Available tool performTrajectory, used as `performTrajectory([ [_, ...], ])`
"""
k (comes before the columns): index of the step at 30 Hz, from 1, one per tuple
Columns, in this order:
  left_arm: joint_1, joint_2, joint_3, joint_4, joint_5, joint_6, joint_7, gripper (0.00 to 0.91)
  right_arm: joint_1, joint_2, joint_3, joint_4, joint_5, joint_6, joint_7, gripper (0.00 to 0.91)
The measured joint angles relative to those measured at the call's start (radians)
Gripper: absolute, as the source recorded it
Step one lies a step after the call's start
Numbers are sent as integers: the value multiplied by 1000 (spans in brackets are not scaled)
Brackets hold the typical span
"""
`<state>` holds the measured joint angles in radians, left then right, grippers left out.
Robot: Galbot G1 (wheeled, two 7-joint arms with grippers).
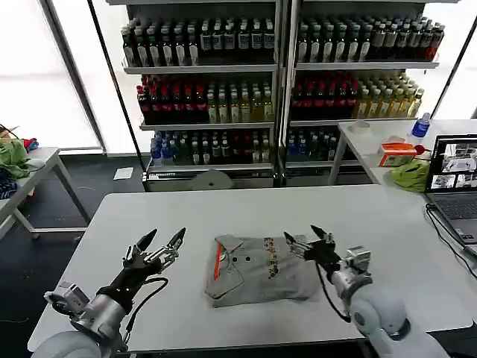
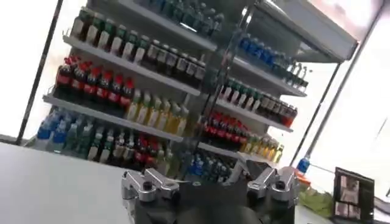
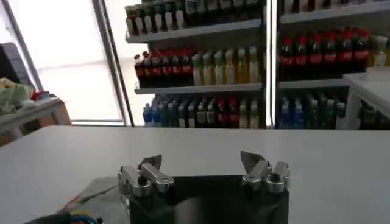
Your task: Fold and organize the clothes.
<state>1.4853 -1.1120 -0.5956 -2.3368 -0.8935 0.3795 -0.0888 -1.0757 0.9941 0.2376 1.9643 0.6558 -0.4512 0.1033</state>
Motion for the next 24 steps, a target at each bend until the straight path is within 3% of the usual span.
performTrajectory([
  [7,27,-37,-15,11,51,-20,16,907,117,86,-161,-101,-115,-39,49,907],
  [14,30,-73,-23,25,89,-33,26,907,169,115,-279,-179,-226,-83,95,907],
  [24,27,-85,-10,36,127,-42,29,907,173,120,-309,-184,-299,-80,126,907],
])
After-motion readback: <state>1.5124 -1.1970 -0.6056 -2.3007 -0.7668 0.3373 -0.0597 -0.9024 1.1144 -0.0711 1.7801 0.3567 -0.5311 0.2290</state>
